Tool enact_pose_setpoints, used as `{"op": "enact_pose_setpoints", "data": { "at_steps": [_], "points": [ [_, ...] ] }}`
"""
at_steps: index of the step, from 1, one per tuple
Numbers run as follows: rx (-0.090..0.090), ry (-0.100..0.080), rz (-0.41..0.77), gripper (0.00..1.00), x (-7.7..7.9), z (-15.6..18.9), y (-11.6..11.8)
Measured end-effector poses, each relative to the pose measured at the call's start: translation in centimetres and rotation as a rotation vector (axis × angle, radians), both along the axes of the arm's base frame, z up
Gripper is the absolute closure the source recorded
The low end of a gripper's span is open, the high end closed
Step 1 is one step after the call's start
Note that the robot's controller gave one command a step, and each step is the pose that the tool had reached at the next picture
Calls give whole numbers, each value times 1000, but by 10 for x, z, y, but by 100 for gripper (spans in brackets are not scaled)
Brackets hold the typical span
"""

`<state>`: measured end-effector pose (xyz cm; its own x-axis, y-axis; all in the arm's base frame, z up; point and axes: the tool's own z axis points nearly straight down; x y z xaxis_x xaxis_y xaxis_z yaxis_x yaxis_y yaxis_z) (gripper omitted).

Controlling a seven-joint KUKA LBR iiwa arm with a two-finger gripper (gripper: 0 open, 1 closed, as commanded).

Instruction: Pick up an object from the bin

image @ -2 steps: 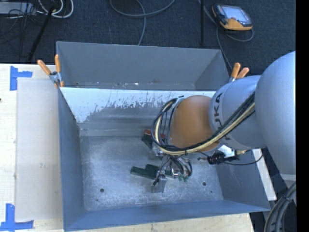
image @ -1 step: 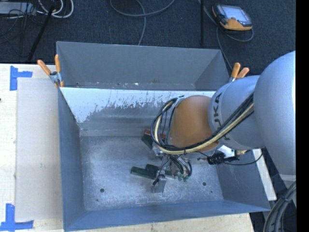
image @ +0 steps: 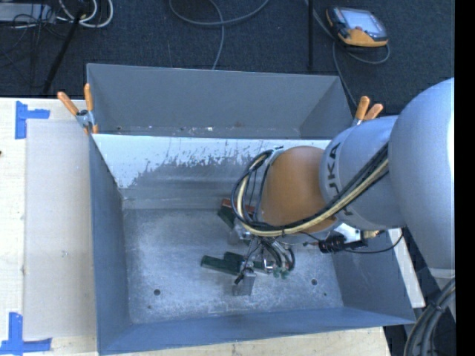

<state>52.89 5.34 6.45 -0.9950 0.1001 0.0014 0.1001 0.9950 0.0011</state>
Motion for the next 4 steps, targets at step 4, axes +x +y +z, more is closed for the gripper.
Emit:
{"op": "enact_pose_setpoints", "data": {
  "at_steps": [4],
  "points": [
    [-1,-1,-6,100,2,100,0]
  ]
}}
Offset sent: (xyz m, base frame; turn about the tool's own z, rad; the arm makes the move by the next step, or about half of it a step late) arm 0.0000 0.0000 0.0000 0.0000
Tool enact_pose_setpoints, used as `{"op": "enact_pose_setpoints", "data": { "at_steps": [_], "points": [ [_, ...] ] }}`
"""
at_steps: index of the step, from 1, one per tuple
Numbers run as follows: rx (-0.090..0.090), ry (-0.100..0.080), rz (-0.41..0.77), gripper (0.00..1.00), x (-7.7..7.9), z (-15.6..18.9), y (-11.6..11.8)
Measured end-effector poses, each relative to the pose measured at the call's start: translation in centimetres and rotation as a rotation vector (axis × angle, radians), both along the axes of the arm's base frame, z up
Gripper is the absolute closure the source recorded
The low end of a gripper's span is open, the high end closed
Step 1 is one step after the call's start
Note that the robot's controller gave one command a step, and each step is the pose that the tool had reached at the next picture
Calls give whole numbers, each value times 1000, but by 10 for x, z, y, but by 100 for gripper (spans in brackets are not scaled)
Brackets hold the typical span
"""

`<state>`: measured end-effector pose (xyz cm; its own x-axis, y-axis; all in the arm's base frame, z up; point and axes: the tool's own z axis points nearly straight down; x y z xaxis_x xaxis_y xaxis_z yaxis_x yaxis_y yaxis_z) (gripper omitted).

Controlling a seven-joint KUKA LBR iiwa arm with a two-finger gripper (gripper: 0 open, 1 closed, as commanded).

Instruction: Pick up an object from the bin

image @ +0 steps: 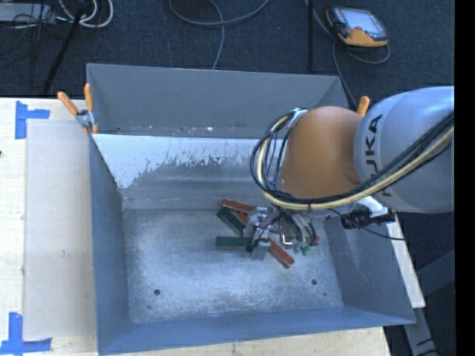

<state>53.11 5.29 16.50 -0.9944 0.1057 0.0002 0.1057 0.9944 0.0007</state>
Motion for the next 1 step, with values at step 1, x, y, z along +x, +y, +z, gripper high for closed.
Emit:
{"op": "enact_pose_setpoints", "data": {
  "at_steps": [1],
  "points": [
    [0,1,-1,100,0,0,0]
  ]
}}
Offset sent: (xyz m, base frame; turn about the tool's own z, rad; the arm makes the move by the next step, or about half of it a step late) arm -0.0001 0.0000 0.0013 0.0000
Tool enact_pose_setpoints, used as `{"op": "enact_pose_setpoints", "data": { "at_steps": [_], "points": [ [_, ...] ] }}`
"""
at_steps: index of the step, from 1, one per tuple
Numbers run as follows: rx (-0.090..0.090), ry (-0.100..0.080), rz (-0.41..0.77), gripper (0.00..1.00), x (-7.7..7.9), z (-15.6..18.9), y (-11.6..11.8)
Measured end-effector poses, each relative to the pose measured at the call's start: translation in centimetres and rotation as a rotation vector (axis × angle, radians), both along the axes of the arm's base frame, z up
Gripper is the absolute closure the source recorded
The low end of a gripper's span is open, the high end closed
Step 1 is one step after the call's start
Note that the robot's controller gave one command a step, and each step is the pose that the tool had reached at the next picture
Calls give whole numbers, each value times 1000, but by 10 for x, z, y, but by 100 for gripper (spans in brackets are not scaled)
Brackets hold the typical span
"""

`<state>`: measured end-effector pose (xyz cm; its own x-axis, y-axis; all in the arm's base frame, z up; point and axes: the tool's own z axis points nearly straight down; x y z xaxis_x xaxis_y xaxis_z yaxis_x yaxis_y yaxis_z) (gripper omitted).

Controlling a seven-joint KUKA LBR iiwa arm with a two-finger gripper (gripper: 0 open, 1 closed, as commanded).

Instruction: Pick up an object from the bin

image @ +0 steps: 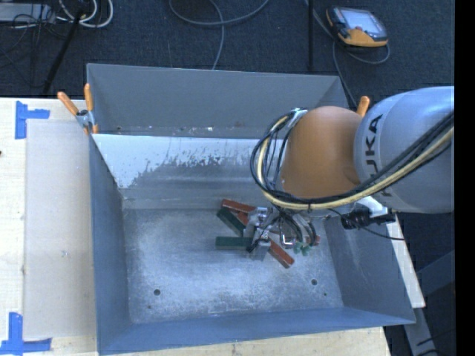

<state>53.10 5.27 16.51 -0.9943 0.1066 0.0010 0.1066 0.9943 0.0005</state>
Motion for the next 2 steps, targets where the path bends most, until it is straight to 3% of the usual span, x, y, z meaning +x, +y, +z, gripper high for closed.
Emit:
{"op": "enact_pose_setpoints", "data": {
  "at_steps": [2],
  "points": [
    [0,-2,-1,100,1,28,-1]
  ]
}}
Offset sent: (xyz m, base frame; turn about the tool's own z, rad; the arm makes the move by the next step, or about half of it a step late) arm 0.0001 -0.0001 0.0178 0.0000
